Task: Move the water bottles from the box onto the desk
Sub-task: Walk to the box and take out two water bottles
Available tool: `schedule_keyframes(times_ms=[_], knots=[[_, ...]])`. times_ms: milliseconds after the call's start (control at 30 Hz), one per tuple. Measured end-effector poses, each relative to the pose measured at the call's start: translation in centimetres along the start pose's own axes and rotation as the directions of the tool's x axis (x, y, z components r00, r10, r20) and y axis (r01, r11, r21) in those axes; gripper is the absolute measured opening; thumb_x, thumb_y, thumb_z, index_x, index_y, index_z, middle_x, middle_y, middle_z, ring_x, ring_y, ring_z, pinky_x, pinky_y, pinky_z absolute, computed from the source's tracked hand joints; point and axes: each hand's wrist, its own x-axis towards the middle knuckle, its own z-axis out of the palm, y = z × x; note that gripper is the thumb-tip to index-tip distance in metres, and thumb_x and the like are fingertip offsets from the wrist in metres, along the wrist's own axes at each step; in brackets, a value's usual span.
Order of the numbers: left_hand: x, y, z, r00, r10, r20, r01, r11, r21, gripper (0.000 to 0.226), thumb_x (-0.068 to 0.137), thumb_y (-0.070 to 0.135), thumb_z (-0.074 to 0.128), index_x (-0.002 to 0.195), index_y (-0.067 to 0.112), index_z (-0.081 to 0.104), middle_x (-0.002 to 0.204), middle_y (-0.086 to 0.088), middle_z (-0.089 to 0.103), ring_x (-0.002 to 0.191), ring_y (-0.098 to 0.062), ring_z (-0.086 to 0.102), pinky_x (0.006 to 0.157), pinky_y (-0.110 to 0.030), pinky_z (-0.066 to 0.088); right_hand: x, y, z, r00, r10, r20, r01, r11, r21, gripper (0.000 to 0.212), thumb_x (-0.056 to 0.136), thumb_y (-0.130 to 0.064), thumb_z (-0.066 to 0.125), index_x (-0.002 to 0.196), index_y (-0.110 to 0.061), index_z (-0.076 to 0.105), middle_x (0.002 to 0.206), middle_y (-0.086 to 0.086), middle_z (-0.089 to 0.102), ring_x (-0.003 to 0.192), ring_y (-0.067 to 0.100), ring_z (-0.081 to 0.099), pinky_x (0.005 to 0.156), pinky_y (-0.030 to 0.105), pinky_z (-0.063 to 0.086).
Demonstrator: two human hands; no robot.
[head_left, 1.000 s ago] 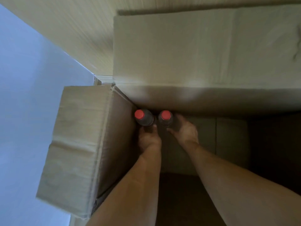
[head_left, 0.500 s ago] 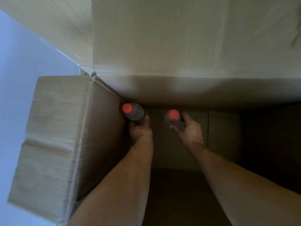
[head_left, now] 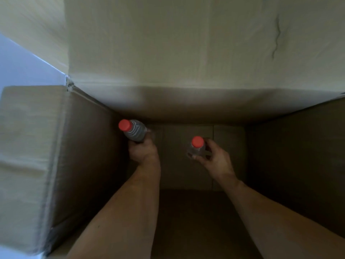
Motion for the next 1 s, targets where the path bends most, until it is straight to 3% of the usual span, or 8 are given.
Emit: schedule_keyframes(times_ms=[200, 367, 500, 567, 633, 833, 933, 1000], knots=[[-3.8, -0.9, -2.8, 0.987, -0.072, 0.141, 0.077, 0.997, -0.029, 0.049, 0.077, 0.029, 0.084, 0.123, 0.018, 0.070, 0.120, -0.003, 0.071, 0.109, -0.019, 0.064, 0.092, -0.028, 0.044, -2.2, -0.8, -2.1, 0.999, 0.030, 0.011, -0.031, 0.997, 0.068, 0.053, 0.078, -0.021, 0.083, 0.126, -0.020, 0.060, 0.127, -0.001, 0.065, 0.120, 0.015, 0.057, 0.102, 0.035, 0.047], [-7.1, 0.7, -6.4, 0.960, -0.128, 0.248, 0.134, 0.991, -0.006, 0.034, 0.079, 0.025, 0.084, 0.106, 0.027, 0.065, 0.116, -0.005, 0.070, 0.107, -0.024, 0.067, 0.099, -0.044, 0.053, -4.6, -3.2, -5.0, 0.997, 0.061, 0.053, -0.065, 0.994, 0.087, 0.049, 0.078, -0.026, 0.084, 0.120, -0.024, 0.060, 0.124, -0.004, 0.065, 0.119, 0.013, 0.057, 0.104, 0.036, 0.046], [-10.3, 3.0, -10.1, 0.938, -0.134, 0.320, 0.140, 0.990, 0.004, 0.034, 0.076, 0.021, 0.086, 0.093, 0.026, 0.058, 0.106, -0.006, 0.069, 0.094, -0.023, 0.069, 0.084, -0.041, 0.057, -6.9, -5.9, -8.3, 0.995, 0.059, 0.077, -0.070, 0.985, 0.155, 0.039, 0.075, -0.025, 0.085, 0.105, -0.031, 0.060, 0.110, -0.013, 0.066, 0.106, 0.007, 0.062, 0.101, 0.036, 0.050], [-11.8, 4.4, -12.0, 0.931, -0.131, 0.341, 0.137, 0.990, 0.006, 0.035, 0.076, 0.018, 0.086, 0.093, 0.021, 0.055, 0.101, -0.008, 0.069, 0.087, -0.022, 0.070, 0.070, -0.033, 0.055, -8.1, -7.2, -10.0, 0.994, 0.065, 0.090, -0.082, 0.977, 0.198, 0.038, 0.074, -0.023, 0.087, 0.100, -0.032, 0.061, 0.105, -0.012, 0.068, 0.101, 0.006, 0.065, 0.097, 0.038, 0.053], [-13.2, 5.8, -14.2, 0.907, -0.143, 0.397, 0.159, 0.987, -0.008, 0.035, 0.079, 0.015, 0.085, 0.100, 0.018, 0.057, 0.101, -0.009, 0.069, 0.087, -0.024, 0.071, 0.067, -0.033, 0.055, -9.2, -8.5, -11.7, 0.991, 0.077, 0.111, -0.101, 0.968, 0.228, 0.037, 0.073, -0.023, 0.087, 0.100, -0.031, 0.063, 0.103, -0.011, 0.069, 0.097, 0.005, 0.067, 0.094, 0.038, 0.055], [-17.2, 11.8, -19.6, 0.656, -0.193, 0.730, 0.331, 0.942, -0.049, 0.042, 0.087, 0.014, 0.071, 0.126, 0.011, 0.057, 0.111, -0.019, 0.070, 0.097, -0.034, 0.070, 0.082, -0.049, 0.060, -12.0, -13.0, -17.1, 0.978, 0.106, 0.180, -0.158, 0.938, 0.310, 0.036, 0.076, -0.027, 0.085, 0.104, -0.029, 0.063, 0.105, -0.008, 0.070, 0.098, 0.011, 0.068, 0.093, 0.040, 0.056], [-19.4, 15.3, -21.5, 0.545, -0.220, 0.809, 0.304, 0.951, 0.054, 0.044, 0.089, 0.025, 0.067, 0.129, 0.013, 0.055, 0.120, -0.022, 0.067, 0.103, -0.037, 0.069, 0.086, -0.050, 0.059, -13.8, -15.2, -20.1, 0.969, 0.115, 0.220, -0.197, 0.896, 0.398, 0.036, 0.079, -0.019, 0.083, 0.109, -0.022, 0.063, 0.108, -0.002, 0.072, 0.106, 0.019, 0.068, 0.094, 0.041, 0.056], [-21.2, 17.7, -22.3, 0.497, -0.239, 0.834, 0.251, 0.960, 0.125, 0.044, 0.087, 0.030, 0.069, 0.127, 0.016, 0.057, 0.114, -0.019, 0.070, 0.102, -0.036, 0.070, 0.088, -0.050, 0.058, -15.2, -16.4, -22.2, 0.962, 0.126, 0.243, -0.232, 0.847, 0.479, 0.036, 0.081, -0.015, 0.081, 0.112, -0.016, 0.063, 0.107, 0.000, 0.073, 0.107, 0.021, 0.068, 0.093, 0.040, 0.056]])
